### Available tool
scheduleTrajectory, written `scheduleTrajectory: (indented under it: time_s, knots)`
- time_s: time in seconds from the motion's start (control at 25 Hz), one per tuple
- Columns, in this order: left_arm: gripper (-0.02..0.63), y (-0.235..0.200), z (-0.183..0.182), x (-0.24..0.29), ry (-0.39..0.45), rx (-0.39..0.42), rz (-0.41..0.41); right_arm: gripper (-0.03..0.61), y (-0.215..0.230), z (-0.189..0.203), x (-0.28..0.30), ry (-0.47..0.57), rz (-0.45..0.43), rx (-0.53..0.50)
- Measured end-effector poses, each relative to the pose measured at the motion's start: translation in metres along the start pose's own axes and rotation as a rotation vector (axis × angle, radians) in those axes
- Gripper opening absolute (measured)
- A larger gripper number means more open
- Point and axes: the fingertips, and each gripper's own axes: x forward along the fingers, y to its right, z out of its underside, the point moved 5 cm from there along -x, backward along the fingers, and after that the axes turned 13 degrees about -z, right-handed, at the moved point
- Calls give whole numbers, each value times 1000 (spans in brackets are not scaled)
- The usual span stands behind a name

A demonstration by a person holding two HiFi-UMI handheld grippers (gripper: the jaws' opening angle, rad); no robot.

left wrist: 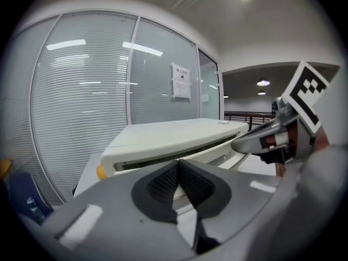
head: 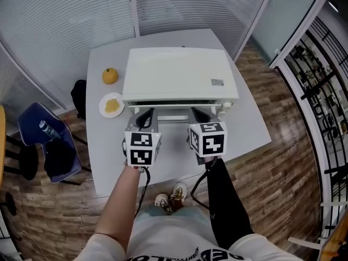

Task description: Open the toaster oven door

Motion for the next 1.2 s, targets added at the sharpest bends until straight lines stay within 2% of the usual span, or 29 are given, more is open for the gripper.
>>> scheduleTrajectory:
  time_s: [0.44, 0.72, 0.96, 1.2]
  knots:
    - [57, 10, 39, -41, -38, 22, 37, 2, -29, 45, -22, -42, 53, 27]
    - [57, 23, 84, -68, -82, -2, 77, 2, -49, 94, -41, -89, 91, -19]
    - [57, 41, 121, -82, -102, -15, 115, 2, -62, 135, -49, -121, 80, -34]
    - [57, 50, 157, -89, -133, -34, 101, 2, -64, 172, -48, -138, 58, 20]
